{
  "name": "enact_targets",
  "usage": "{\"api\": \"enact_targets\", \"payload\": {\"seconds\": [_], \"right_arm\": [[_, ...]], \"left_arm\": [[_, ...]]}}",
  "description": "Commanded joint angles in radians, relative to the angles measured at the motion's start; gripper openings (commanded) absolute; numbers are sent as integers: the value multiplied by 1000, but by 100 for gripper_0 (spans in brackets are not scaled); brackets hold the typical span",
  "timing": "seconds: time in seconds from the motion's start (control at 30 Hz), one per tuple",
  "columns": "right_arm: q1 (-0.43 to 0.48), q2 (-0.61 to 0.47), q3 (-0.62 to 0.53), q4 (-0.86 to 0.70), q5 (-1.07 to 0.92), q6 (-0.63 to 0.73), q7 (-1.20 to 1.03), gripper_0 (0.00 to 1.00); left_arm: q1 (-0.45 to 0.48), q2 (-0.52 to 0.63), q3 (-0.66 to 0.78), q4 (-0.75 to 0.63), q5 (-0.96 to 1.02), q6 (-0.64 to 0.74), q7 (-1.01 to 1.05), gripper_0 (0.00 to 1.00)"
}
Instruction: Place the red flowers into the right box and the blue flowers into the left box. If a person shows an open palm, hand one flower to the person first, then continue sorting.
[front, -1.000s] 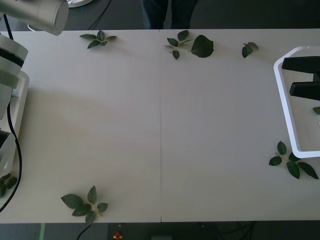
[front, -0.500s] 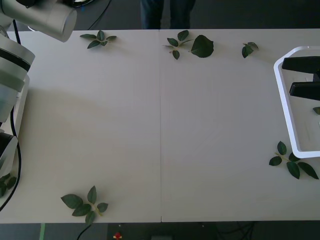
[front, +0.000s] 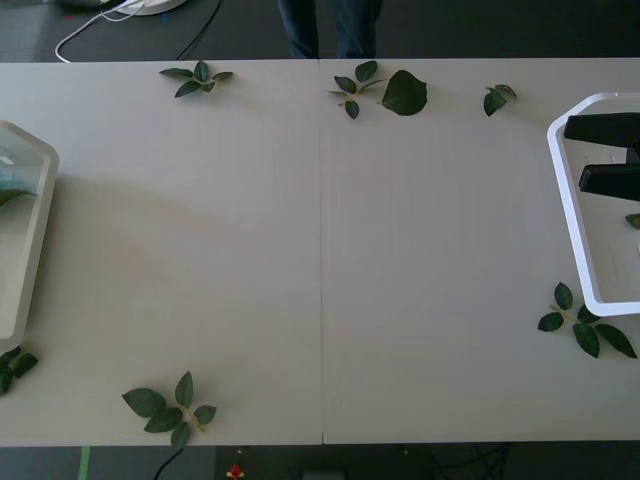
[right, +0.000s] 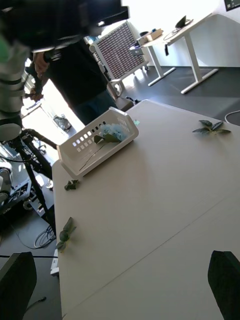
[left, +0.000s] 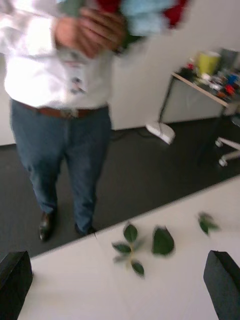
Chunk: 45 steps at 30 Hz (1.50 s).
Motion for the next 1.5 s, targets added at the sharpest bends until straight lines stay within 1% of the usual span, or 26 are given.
{"api": "enact_targets", "payload": {"seconds": [0.03,0.07,0.2,0.23,0.33,0.47,0.53,0.6,0.73,0.83,0.9,1.2,1.3,1.43,1.5], "right_arm": [[8,-50,-17,-15,2,5,30,100],[8,-50,-17,-15,2,5,30,100],[8,-50,-17,-15,2,5,30,100],[8,-50,-17,-15,2,5,30,100],[8,-50,-17,-15,2,5,30,100],[8,-50,-17,-15,2,5,30,100],[8,-50,-17,-15,2,5,30,100],[8,-50,-17,-15,2,5,30,100],[8,-50,-17,-15,2,5,30,100],[8,-50,-17,-15,2,5,30,100],[8,-50,-17,-15,2,5,30,100],[8,-50,-17,-15,2,5,30,100],[8,-50,-17,-15,2,5,30,100],[8,-50,-17,-15,2,5,30,100],[8,-50,-17,-15,2,5,30,100]], "left_arm": [[183,232,50,-159,128,-59,19,100],[251,306,50,-198,180,-114,25,100],[416,469,49,-268,286,-266,26,100],[439,490,49,-276,298,-291,25,100],[554,579,49,-305,343,-404,20,100],[700,691,52,-325,348,-559,14,100],[740,725,52,-324,348,-601,14,100],[766,758,52,-322,343,-618,11,100],[788,823,52,-322,341,-618,8,100],[798,849,52,-324,329,-616,-3,100],[806,858,52,-322,308,-616,-46,100],[838,851,50,-294,179,-616,-342,100],[861,840,52,-291,173,-616,-428,100],[875,820,50,-285,179,-613,-480,100],[875,809,50,-288,186,-579,-483,100]]}}
